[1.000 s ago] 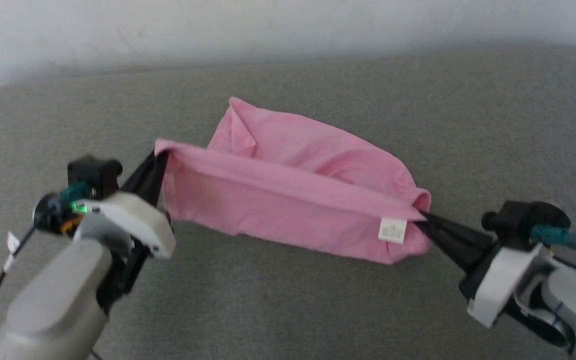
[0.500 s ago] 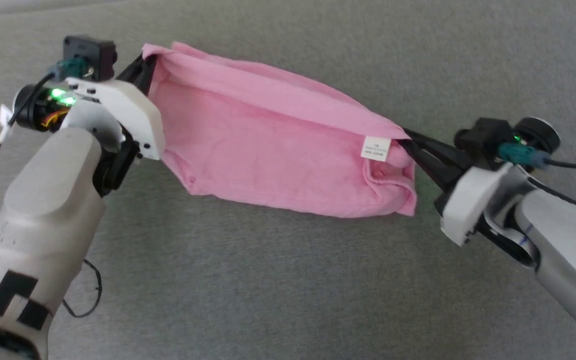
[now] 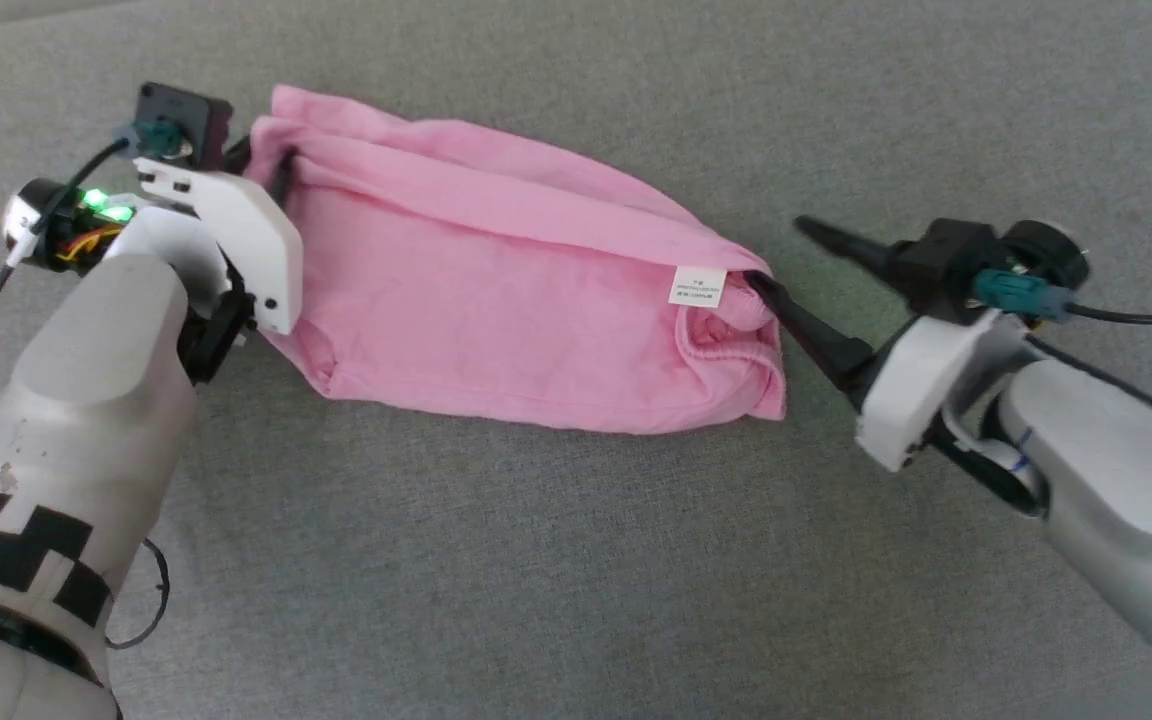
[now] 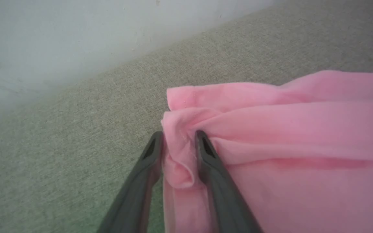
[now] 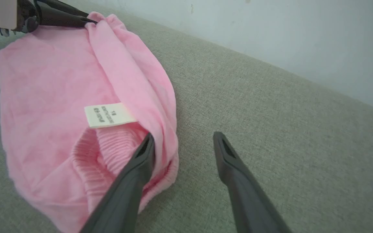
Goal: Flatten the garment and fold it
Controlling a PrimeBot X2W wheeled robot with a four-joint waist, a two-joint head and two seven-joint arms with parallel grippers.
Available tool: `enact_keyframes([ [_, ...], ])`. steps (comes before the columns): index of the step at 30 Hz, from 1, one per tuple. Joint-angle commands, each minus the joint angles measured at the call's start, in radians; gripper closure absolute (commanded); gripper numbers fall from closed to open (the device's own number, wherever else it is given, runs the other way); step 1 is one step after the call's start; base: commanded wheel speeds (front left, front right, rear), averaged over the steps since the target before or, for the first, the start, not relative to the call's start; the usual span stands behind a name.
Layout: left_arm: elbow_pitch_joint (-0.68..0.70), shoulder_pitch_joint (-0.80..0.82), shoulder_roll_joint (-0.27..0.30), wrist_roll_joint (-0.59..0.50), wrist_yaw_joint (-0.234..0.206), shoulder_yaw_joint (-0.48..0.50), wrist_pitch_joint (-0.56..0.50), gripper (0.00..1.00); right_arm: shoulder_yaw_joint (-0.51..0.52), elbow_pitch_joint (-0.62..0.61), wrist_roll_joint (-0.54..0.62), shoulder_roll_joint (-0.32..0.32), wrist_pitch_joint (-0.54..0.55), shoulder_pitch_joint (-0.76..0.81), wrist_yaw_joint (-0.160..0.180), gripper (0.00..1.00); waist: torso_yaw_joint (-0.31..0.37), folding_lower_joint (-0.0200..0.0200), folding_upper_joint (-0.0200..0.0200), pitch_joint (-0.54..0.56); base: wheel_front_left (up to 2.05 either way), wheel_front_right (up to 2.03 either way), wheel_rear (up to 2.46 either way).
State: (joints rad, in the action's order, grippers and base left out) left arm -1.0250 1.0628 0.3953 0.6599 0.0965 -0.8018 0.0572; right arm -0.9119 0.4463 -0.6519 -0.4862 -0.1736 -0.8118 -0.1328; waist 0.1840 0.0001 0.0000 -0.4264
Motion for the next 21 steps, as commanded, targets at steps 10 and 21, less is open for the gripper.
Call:
enact_keyframes([
  [10, 0.006, 0.068, 0.022, -0.026, 0.031, -0.062, -0.001, 0.00, 0.177, -0.201, 0.080, -0.108, -0.008, 0.142, 0.002, 0.00, -0.063, -0.0001, 0.0000, 0.159, 0.00, 0.00, 0.00],
  [21, 0.217, 0.096, 0.128, 0.135, 0.034, -0.257, -0.457, 0.00, 0.365, -0.411, 0.184, -0.079, 0.111, 0.337, 0.002, 0.00, -0.047, -0.0001, 0.0000, 0.176, 0.00, 0.00, 0.00],
])
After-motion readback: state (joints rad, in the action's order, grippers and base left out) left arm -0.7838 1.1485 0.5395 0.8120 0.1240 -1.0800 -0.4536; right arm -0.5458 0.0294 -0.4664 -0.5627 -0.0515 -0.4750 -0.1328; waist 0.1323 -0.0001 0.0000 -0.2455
